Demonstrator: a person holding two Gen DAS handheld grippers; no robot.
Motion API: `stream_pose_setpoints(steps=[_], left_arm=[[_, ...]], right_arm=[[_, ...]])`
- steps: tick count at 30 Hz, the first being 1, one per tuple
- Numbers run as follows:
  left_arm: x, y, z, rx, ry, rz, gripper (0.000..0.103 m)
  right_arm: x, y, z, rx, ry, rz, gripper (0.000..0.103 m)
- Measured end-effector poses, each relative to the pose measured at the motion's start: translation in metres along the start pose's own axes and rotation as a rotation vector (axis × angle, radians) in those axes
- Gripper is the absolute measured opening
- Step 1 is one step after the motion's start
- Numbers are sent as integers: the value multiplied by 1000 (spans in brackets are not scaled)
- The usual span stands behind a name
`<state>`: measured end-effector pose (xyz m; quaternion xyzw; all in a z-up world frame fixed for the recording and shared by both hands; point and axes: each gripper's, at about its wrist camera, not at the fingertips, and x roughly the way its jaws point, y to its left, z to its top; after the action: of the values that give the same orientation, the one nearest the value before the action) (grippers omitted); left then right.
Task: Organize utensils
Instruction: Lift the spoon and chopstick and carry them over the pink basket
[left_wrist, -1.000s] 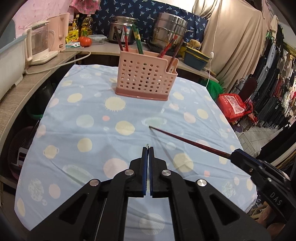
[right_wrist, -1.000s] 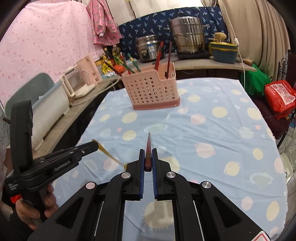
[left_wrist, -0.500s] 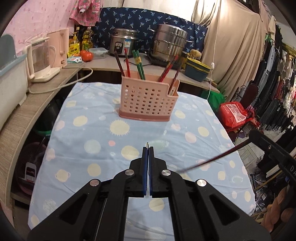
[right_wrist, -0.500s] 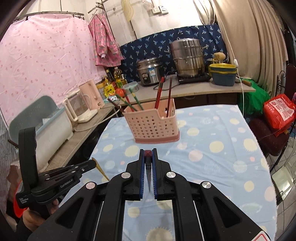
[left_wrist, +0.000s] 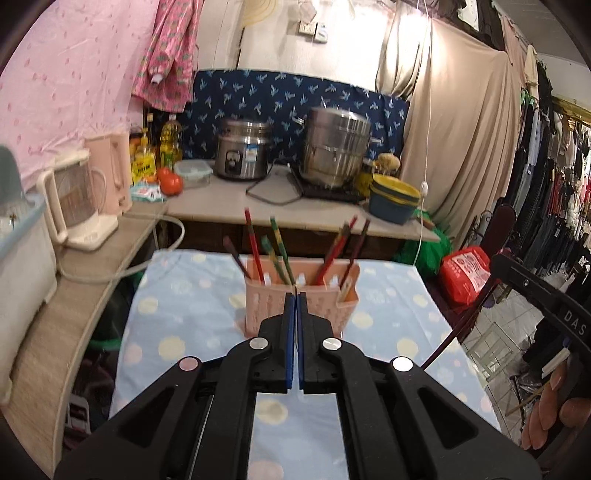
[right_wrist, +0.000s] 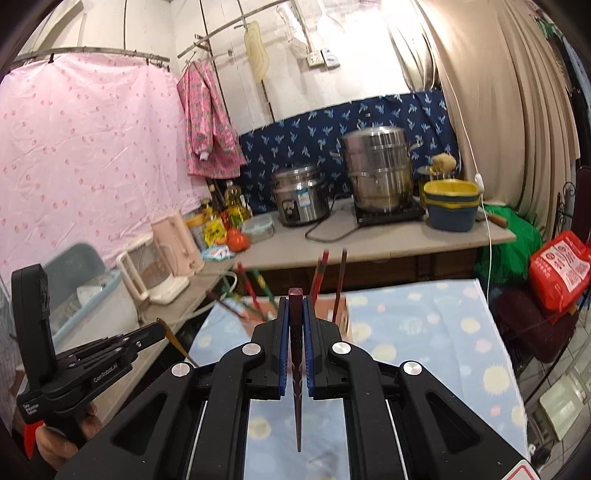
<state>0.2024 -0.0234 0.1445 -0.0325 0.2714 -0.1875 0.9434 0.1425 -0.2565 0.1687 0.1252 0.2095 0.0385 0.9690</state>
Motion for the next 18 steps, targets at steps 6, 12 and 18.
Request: stream_pose_setpoints(steps=[6,12,18], left_arm=[[21,-3,57,24,-72,12,1],[55,0,90,39,-94,54,1],[80,13,98,35,-86,96,1]], right_arm=[[28,3,60,16,-88,8,7],[67,7,88,28,-121,3,7],[105,5,96,47,-120,1,7]])
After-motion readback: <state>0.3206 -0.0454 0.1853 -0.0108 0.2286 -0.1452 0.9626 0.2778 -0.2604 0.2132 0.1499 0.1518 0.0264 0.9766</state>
